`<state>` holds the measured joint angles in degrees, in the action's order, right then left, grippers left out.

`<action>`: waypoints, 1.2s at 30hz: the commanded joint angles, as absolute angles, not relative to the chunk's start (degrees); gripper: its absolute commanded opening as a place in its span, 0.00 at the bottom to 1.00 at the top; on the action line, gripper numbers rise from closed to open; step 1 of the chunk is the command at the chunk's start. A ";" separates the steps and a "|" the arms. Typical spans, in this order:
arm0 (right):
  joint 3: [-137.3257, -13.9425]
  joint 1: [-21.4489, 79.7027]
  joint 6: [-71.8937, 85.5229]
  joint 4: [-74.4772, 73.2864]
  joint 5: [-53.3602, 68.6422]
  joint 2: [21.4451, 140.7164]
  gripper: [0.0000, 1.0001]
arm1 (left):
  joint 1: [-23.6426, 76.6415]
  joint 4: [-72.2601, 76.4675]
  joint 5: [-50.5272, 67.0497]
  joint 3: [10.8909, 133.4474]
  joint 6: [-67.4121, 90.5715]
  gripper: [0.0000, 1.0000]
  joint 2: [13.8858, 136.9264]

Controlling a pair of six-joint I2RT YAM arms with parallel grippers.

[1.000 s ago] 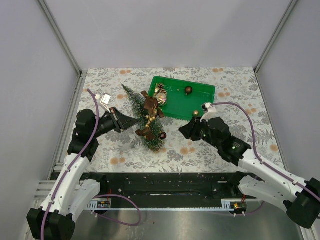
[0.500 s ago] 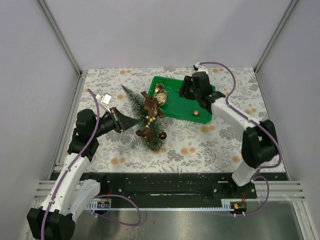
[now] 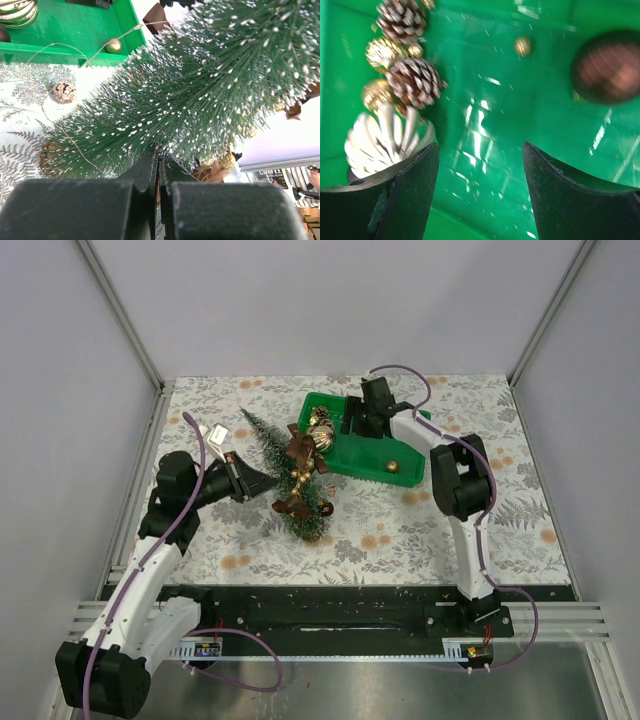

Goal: Decorate the small christmas tree

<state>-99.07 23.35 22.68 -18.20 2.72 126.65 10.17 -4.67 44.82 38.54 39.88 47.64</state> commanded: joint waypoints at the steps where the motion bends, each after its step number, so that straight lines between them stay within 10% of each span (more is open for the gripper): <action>1: -109.05 23.47 22.85 -11.69 6.23 129.62 0.75 | 10.11 -5.36 46.58 40.08 38.32 0.00 48.16; 11: -121.47 23.73 26.19 -14.23 6.08 141.42 0.73 | 9.93 -5.01 47.20 39.29 39.11 0.00 47.81; 23: -71.39 23.29 28.22 -4.38 -7.82 103.03 0.73 | 9.93 -3.34 47.55 38.06 39.90 0.00 46.67; 36: -67.93 23.29 21.01 -14.50 -16.87 103.17 0.76 | 10.20 -2.90 47.64 38.32 40.43 0.00 45.88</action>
<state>-65.60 23.33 24.10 -11.51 -11.70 100.09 10.13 -4.56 46.33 38.46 40.14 46.81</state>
